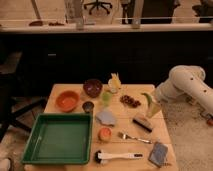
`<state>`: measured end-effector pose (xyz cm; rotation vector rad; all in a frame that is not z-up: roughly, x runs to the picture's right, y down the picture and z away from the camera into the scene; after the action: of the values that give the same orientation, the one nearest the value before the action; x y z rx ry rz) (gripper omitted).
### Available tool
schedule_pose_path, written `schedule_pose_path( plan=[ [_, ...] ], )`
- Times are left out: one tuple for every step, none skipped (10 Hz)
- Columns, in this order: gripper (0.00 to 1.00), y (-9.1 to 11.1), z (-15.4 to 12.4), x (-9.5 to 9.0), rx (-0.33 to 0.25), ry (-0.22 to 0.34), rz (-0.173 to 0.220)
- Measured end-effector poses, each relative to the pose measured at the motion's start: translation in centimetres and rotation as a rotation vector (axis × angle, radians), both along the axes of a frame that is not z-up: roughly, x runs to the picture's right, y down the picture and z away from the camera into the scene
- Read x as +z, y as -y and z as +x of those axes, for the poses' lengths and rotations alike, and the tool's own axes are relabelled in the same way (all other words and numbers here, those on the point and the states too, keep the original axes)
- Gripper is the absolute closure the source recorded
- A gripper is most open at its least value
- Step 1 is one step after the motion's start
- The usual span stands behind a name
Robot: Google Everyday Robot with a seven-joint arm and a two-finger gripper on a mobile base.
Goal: Place grapes in red bowl
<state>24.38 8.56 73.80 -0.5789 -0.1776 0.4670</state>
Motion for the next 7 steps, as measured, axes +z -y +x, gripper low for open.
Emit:
schedule_pose_path(
  plan=[
    [0.20,-0.1,0.0,0.1,0.024,0.013,-0.011],
    [0.20,-0.3,-0.3,0.8,0.086,0.041,-0.031],
    [0.20,-0.6,-0.8,1.9,0.218,0.063,-0.061],
    [0.20,-0.5,-0.9,2.6,0.302,0.062,-0.081],
    [0.20,0.1,-1.9,3.6,0.368,0.068,-0.084],
    [0.20,0.7,-2.4,4.5,0.426,0.058,-0.073],
    [0.20,0.9,-2.4,5.1,0.482,0.031,-0.065]
  ],
)
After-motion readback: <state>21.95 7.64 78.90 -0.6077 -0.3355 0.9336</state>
